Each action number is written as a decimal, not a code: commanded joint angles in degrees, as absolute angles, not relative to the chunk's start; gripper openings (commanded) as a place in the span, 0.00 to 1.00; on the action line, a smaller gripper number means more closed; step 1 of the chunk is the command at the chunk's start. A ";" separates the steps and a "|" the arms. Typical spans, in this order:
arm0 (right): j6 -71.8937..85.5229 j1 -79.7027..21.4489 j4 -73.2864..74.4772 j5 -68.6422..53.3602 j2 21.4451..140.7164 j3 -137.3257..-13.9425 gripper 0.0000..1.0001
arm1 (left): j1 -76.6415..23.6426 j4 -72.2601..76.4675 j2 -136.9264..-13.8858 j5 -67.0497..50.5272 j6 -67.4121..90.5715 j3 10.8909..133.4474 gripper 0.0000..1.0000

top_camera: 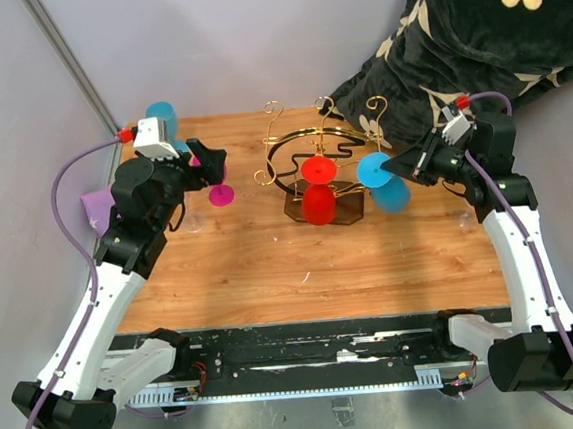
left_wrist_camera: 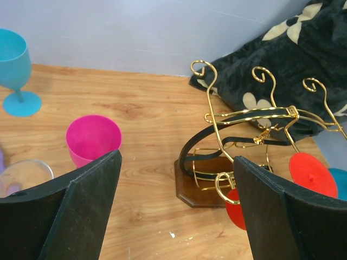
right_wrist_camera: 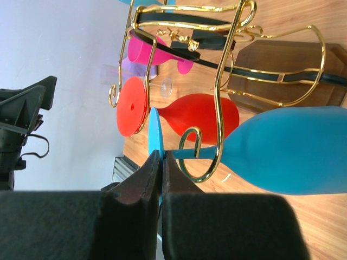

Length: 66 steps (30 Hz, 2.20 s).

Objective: Take the wine glass off the wine glass rack

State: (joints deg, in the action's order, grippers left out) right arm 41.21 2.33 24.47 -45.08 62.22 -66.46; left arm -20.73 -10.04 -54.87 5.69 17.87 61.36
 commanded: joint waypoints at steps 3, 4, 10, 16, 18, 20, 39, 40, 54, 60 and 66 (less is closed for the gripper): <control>41.78 3.38 24.64 -49.27 59.12 -64.80 0.01 | -20.92 -9.88 -54.36 6.14 17.41 60.73 0.90; 41.22 3.47 25.24 -49.41 58.95 -64.59 0.01 | -20.92 -9.97 -54.32 6.17 17.36 60.81 0.90; 39.02 5.92 27.96 -48.29 58.48 -64.24 0.01 | -20.96 -10.63 -54.15 6.40 16.83 61.08 0.90; 36.83 8.74 29.52 -47.35 60.00 -66.82 0.01 | -20.92 -10.76 -53.79 6.76 16.44 60.98 0.90; 37.97 8.80 27.11 -47.65 61.19 -66.91 0.01 | -20.92 -10.47 -54.03 6.48 16.71 61.12 0.90; 39.26 8.75 24.03 -48.01 62.56 -67.04 0.01 | -20.92 -10.38 -54.43 5.95 17.10 61.33 0.90; 38.94 -3.25 20.11 -47.23 70.85 -76.29 0.01 | -20.96 -11.02 -54.13 5.70 16.78 61.20 0.89; 38.49 -3.45 21.05 -47.28 70.27 -76.41 0.01 | -20.93 -11.08 -53.89 5.71 16.74 61.10 0.90; 26.34 -5.86 41.80 -52.29 57.28 -73.13 0.01 | -20.92 -10.82 -51.90 5.19 17.86 60.03 0.90; 13.93 -21.44 57.33 -26.51 57.82 -76.41 0.01 | -20.92 -12.35 -50.56 5.16 18.13 60.34 0.90; 14.36 -39.18 64.85 21.26 59.41 -69.00 0.01 | -20.92 -12.57 -48.31 5.99 17.13 59.39 0.90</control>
State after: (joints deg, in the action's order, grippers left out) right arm 17.06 -31.07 55.77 -16.38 58.11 -73.41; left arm -20.73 -12.97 -50.24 5.50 17.87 60.01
